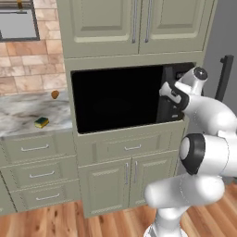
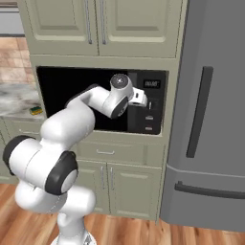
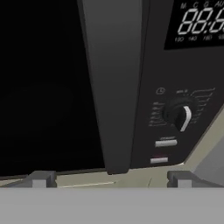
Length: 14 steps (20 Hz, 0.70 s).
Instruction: Place the sponge inside the microwave to prepare for sanitizing.
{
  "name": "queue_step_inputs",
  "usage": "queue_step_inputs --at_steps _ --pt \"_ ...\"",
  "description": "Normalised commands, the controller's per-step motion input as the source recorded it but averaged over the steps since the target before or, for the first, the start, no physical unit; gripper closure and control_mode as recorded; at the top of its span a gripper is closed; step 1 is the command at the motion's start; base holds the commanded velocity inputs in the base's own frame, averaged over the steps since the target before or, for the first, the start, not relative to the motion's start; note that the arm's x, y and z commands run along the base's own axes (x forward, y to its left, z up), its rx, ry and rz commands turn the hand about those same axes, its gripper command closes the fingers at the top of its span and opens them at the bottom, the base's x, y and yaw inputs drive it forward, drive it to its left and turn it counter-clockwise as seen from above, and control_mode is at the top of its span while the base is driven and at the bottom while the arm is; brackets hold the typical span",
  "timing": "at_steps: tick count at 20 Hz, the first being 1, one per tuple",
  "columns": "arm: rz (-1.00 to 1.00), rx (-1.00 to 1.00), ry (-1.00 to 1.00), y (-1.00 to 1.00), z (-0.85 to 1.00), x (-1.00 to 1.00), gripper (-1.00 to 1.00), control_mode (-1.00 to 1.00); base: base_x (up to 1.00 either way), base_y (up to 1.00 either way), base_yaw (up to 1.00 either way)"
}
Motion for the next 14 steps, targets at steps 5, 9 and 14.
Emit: queue_step_inputs --at_steps 5,9,14 --pt "0.0 0.0 0.0 -0.06 -0.09 0.23 -1.0 -1.0 0.0 0.0 0.0" --pt "0.0 0.0 0.0 -0.01 -0.16 0.27 -1.0 -1.0 0.0 0.0 0.0" --pt "0.0 0.0 0.0 0.0 -0.25 0.28 -1.0 -1.0 0.0 0.0 0.0"
